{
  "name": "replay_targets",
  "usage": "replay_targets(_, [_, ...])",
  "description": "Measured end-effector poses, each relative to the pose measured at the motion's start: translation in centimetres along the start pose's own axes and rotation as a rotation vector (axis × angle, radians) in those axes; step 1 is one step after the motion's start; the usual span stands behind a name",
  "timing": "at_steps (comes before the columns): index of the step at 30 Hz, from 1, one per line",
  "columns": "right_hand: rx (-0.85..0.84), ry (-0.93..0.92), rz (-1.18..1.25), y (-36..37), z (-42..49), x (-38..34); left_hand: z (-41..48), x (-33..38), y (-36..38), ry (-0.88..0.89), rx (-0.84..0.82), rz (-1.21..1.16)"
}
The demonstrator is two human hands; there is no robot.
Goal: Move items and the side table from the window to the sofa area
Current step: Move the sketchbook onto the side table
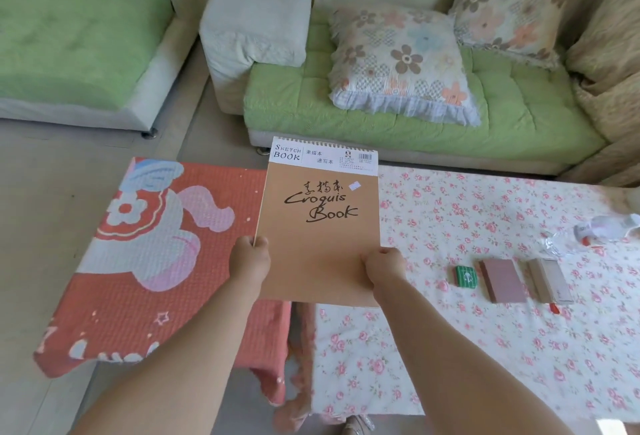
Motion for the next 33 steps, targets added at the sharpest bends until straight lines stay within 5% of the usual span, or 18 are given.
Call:
replay_targets(14, [0.041,0.072,0.149,21.7,-2.9,-0.9,9.1,-6.0,-18.0,-0.01,-0.034,0.171])
replay_targets(33, [0.0,0.186,0.04,31.2,5.1,6.1,17.6,-19.5,-18.0,-0.104,0.005,0.179])
Point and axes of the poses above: each hand's wrist, its own z-axis towards the middle knuckle, its own y-axis out of the palm, x = y × z, the point moved 7 cm from there along z, towards the middle knuckle, and after that the axes turned 10 degrees about -x, right-handed, at the moved point
